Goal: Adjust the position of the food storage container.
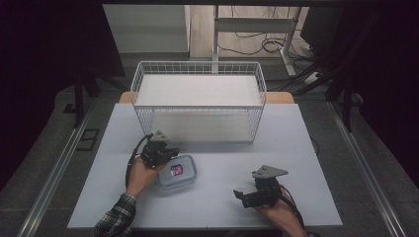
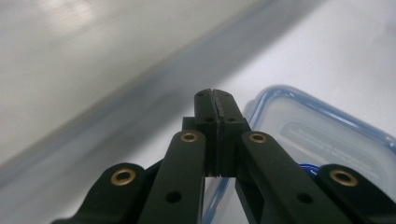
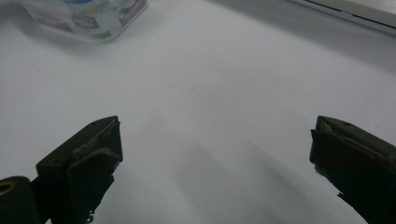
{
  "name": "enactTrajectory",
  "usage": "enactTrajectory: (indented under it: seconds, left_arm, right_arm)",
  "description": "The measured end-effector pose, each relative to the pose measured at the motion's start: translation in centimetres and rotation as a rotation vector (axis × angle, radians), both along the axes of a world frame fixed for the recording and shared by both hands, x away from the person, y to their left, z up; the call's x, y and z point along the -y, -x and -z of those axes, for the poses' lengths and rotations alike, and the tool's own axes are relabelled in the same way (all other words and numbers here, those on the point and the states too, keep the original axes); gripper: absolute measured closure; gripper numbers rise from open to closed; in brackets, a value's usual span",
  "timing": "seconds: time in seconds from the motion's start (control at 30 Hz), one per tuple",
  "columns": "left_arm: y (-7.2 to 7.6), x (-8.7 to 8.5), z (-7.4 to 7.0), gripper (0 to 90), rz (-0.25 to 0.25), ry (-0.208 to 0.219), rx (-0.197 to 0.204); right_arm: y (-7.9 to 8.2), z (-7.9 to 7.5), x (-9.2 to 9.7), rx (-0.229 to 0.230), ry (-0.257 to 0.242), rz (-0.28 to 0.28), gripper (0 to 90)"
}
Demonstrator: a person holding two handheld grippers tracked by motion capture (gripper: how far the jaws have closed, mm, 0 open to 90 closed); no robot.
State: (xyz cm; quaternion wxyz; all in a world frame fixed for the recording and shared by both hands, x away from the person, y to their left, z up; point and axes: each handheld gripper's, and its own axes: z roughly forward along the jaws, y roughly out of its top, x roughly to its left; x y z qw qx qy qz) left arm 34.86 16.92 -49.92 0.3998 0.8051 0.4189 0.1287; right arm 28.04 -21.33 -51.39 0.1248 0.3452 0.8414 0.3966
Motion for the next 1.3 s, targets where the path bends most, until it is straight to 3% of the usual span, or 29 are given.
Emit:
enactTrajectory:
  seconds: [0.07, 0.17, 0.23, 0.37, 0.47, 0.53, 0.6, 0.67, 0.77, 0.8, 0.83, 0.87, 0.93, 1.0, 1.03, 1.07, 1.1, 1.13, 1.3]
  left_arm:
    - [1.2, -2.5, -0.2, 89.8, -0.074, 0.032, 0.030]
    - [2.4, -3.9, 0.0, 89.8, -0.110, 0.057, 0.027]
    - [4.1, -5.2, 0.5, 89.7, -0.135, 0.072, 0.008]
    - [6.5, -6.0, 1.8, 89.7, -0.170, 0.074, -0.035]
    - [7.1, -5.3, 2.4, 89.7, -0.171, 0.045, -0.066]
    - [6.9, -4.2, 2.6, 89.6, -0.167, 0.004, -0.063]
    - [6.8, -3.9, 2.7, 89.7, -0.163, -0.006, -0.059]
    - [6.5, -3.4, 2.7, 89.7, -0.150, 0.018, -0.066]
    - [5.9, -2.2, 2.6, 89.7, -0.125, -0.009, -0.052]
    - [5.7, -1.8, 2.6, 89.7, -0.118, -0.013, -0.049]
    - [5.5, -1.5, 2.6, 89.7, -0.112, -0.016, -0.045]
    - [5.1, -1.0, 2.6, 89.6, -0.100, -0.014, -0.043]
    - [4.3, -0.2, 2.7, 89.6, -0.086, -0.003, -0.042]
    - [4.0, 0.1, 2.7, 89.7, -0.079, 0.010, -0.044]
    - [3.9, 0.3, 2.8, 89.7, -0.072, 0.021, -0.045]
    - [3.9, 0.8, 2.9, 89.7, -0.054, 0.032, -0.049]
    - [3.9, 0.8, 2.9, 89.7, -0.054, 0.032, -0.049]
    - [4.0, 1.2, 2.9, 89.7, -0.035, 0.038, -0.055]
    - [4.3, 2.4, 3.1, 89.6, -0.002, 0.026, -0.061]
  right_arm:
    - [0.0, -0.2, 0.1, 0.004, -0.017, 0.009, 2.0]
    - [-0.1, -0.3, 0.2, 0.000, -0.027, 0.011, 0.9]
    - [-0.2, -0.3, 0.2, -0.015, -0.033, 0.017, 0.0]
    - [-0.2, -0.3, 0.0, -0.015, -0.043, 0.019, 0.2]
    - [-0.2, -0.5, -0.5, 0.006, -0.021, 0.010, 6.0]
    - [-0.3, -0.7, -1.2, 0.044, 0.033, -0.017, 15.2]
    - [-0.4, -0.7, -1.3, 0.050, 0.037, -0.022, 19.4]
    - [-0.8, -0.8, -1.7, 0.042, 0.038, -0.039, 21.7]
    - [-1.5, -0.9, -2.0, 0.037, 0.025, -0.039, 26.4]
    - [-2.1, -1.0, -2.1, 0.023, 0.013, -0.030, 34.5]
    - [-2.1, -1.0, -2.1, 0.023, 0.013, -0.030, 34.5]
    - [-2.6, -1.1, -2.1, 0.002, -0.020, -0.030, 44.9]
    - [-3.1, -1.2, -2.0, -0.024, -0.054, -0.033, 57.7]
    - [-3.8, -1.3, -2.2, -0.037, -0.061, -0.046, 69.4]
    - [-3.8, -1.3, -2.2, -0.037, -0.061, -0.046, 69.4]
    - [-4.5, -1.2, -2.7, -0.039, -0.048, -0.058, 79.7]
    - [-4.5, -1.2, -2.7, -0.039, -0.048, -0.058, 79.7]
    - [-5.2, -0.9, -3.4, -0.045, -0.036, -0.079, 86.5]
    - [-5.8, -0.3, -4.8, -0.057, 0.021, -0.088, 88.9]
